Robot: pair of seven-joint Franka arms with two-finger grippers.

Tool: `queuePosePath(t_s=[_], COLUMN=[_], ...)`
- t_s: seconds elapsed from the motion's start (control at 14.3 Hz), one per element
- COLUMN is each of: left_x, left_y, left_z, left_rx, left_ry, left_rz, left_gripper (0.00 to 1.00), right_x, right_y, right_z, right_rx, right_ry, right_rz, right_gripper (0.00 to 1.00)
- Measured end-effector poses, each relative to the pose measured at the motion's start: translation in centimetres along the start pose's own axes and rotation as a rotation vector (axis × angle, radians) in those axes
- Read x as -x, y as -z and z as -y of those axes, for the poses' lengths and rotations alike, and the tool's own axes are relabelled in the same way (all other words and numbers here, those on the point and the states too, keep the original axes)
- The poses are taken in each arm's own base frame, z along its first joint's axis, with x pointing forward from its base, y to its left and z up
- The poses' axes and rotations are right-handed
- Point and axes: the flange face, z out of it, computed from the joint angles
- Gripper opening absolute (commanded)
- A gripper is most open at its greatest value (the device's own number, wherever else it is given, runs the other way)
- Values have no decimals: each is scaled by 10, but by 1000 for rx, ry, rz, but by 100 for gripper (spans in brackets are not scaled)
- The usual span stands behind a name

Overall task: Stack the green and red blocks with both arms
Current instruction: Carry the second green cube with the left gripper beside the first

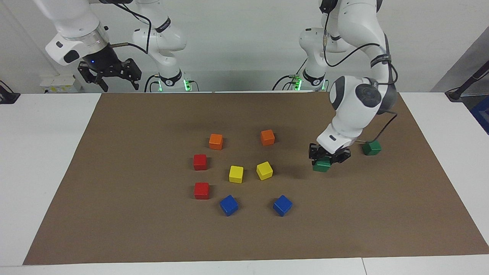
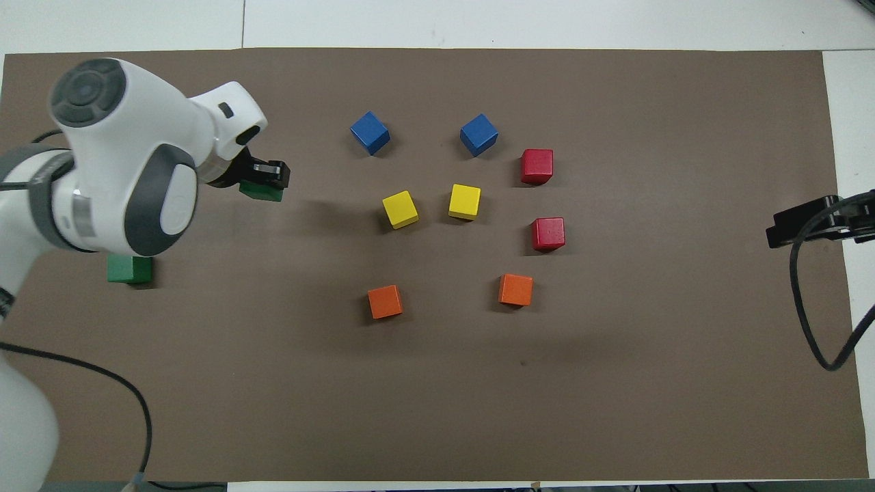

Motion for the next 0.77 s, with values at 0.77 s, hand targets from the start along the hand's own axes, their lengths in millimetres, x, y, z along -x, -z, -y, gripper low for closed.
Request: queuePosePath(t_s=[0.77], left_x=[76], left_y=[99], left_z=[170], left_rx=[-29], left_ry=[119], left_rz=[55], left_gripper=[0], right_x=[0], right_y=[0], right_z=[0], right_rx=[0], right_ry=[0], right_rz=[0], right_gripper=[100])
